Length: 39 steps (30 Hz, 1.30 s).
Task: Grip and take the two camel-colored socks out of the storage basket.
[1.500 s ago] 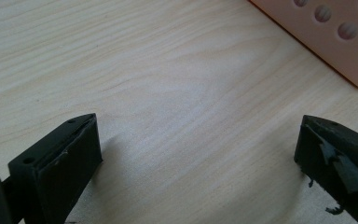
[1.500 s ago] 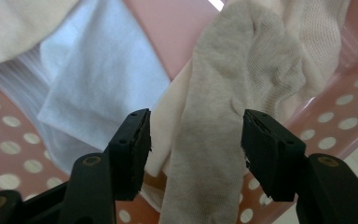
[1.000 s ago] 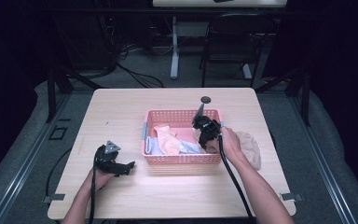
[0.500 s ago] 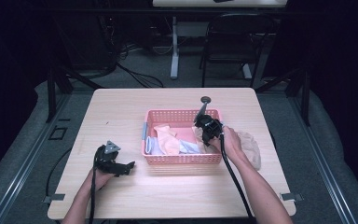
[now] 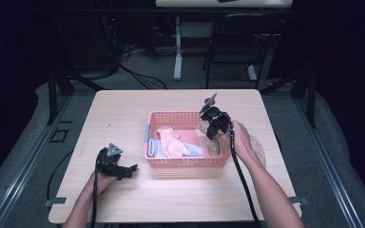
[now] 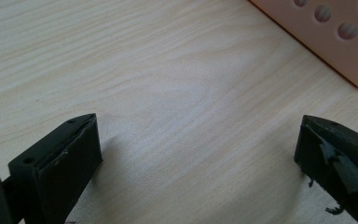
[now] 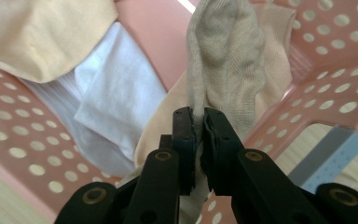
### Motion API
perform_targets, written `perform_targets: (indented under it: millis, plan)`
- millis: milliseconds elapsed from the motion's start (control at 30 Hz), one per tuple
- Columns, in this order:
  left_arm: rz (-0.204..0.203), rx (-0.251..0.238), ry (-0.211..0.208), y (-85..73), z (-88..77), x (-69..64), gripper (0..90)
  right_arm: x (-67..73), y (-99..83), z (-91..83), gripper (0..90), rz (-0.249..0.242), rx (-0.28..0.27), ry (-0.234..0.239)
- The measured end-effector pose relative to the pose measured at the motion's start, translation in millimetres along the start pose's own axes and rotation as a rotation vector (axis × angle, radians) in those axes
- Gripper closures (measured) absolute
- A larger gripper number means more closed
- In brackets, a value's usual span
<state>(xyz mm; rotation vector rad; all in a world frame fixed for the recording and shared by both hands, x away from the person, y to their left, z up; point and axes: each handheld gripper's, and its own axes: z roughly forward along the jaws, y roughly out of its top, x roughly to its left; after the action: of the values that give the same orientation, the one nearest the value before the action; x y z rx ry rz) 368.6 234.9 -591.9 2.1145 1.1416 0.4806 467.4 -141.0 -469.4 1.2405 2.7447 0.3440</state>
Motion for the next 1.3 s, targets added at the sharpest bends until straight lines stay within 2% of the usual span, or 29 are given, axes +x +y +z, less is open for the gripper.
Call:
perform_targets:
  millis: [467,500,700,833,1100,1133,1300]
  plan:
    - [0.0,0.0,0.0,0.0,0.0,0.0,0.2,5.4,0.3,-34.4,83.3,-0.023,-0.06,-0.021]
    - [0.001,0.0,0.0,0.0,0.0,0.1,0.2,6.2,-0.9,-41.6,83.3,-0.03,-0.072,-0.027]
    - [0.004,0.001,0.0,0.1,-0.1,0.2,0.2,7.8,-5.1,-57.3,83.3,-0.033,-0.101,-0.022]
    - [0.0,0.0,0.0,0.0,0.0,0.0,0.2,7.9,-11.7,-72.9,83.2,-0.041,-0.121,-0.041]
    - [0.0,0.0,0.0,0.0,0.0,0.0,0.3,-0.9,-28.5,-93.6,83.1,-0.019,-0.153,-0.06]
    - [0.003,0.0,0.0,0.0,-0.1,0.2,0.2,-3.4,-30.8,-97.5,83.1,-0.027,-0.141,-0.064]
    - [0.001,0.001,0.0,0.0,-0.1,0.1,0.2,-13.9,-47.0,-108.5,83.1,0.01,-0.171,-0.073]
